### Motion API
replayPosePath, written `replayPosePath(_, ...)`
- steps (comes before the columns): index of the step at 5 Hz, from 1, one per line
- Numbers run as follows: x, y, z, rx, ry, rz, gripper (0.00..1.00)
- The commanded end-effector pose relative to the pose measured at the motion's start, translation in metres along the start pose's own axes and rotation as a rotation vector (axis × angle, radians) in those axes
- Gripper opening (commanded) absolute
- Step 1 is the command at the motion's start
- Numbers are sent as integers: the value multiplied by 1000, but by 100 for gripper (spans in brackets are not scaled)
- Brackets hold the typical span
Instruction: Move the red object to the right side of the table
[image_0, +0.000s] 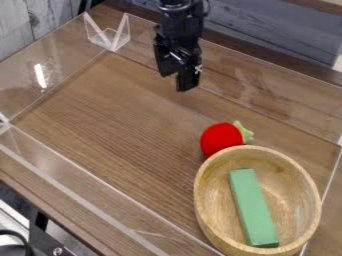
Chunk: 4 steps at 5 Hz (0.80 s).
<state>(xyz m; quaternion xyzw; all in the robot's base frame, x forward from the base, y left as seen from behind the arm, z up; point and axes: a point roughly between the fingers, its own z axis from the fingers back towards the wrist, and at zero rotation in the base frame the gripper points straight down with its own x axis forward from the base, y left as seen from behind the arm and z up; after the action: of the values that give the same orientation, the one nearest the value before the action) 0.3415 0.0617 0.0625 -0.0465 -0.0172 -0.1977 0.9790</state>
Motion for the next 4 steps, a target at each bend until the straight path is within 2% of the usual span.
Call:
replayPosePath(1, 10, 6, 16, 35, -59, -6, 100)
replayPosePath(4, 14, 5, 13, 24, -74, -11, 100)
